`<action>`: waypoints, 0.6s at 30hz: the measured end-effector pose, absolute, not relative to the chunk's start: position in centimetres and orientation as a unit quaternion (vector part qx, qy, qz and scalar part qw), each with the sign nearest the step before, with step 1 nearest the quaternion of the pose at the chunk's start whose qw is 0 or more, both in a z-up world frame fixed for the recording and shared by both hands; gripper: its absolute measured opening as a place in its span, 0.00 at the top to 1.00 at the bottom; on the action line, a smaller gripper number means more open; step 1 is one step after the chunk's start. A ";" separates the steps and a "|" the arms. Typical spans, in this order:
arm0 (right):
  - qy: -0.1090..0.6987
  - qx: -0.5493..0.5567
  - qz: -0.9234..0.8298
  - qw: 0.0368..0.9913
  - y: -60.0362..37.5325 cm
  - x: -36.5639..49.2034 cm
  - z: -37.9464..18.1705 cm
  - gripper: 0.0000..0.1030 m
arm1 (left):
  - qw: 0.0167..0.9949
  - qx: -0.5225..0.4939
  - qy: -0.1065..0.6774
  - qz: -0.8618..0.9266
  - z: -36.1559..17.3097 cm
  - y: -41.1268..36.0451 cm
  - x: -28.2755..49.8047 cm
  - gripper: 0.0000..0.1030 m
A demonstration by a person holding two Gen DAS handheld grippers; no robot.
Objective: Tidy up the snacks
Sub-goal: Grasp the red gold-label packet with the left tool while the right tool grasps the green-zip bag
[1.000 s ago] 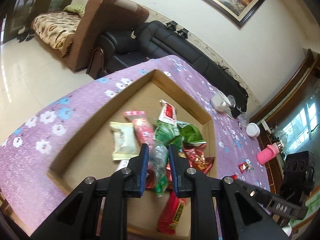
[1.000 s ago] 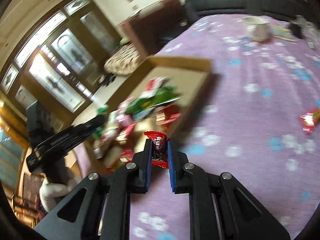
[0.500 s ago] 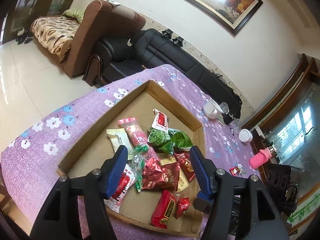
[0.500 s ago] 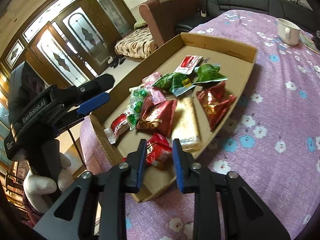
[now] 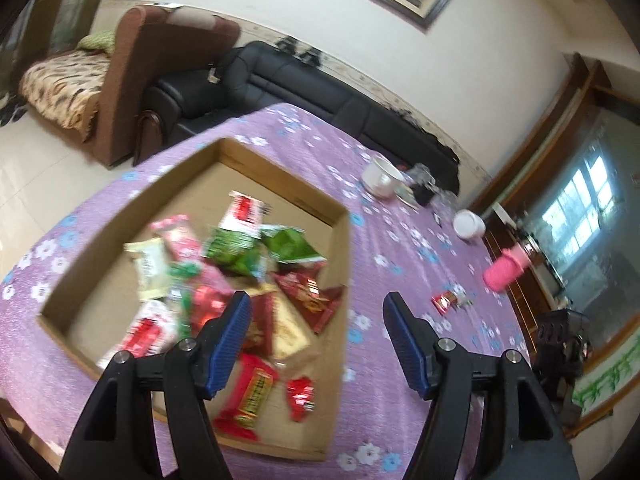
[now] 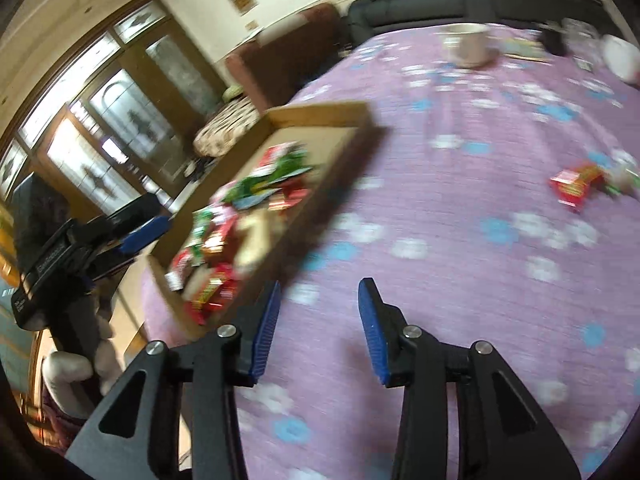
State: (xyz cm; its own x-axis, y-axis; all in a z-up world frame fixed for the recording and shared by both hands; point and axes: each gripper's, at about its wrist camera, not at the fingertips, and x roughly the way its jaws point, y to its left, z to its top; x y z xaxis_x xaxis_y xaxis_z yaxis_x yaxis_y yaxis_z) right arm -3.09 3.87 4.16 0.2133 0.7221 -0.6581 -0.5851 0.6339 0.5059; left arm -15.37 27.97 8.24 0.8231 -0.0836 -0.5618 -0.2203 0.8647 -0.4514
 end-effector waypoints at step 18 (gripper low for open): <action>0.456 0.189 0.236 0.837 -11.3 8.6 2.1 0.54 | 0.912 -0.177 0.365 -0.058 7.8 17.3 -11.3 0.33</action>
State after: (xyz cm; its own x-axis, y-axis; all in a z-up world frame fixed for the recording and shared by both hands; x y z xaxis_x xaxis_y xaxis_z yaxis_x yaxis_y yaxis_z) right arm 8.63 -11.31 2.09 0.4725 0.5668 -0.6749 -0.2227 0.8177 0.5308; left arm -11.26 17.32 7.81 0.7268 -0.2344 -0.6456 -0.0243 0.9306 -0.3652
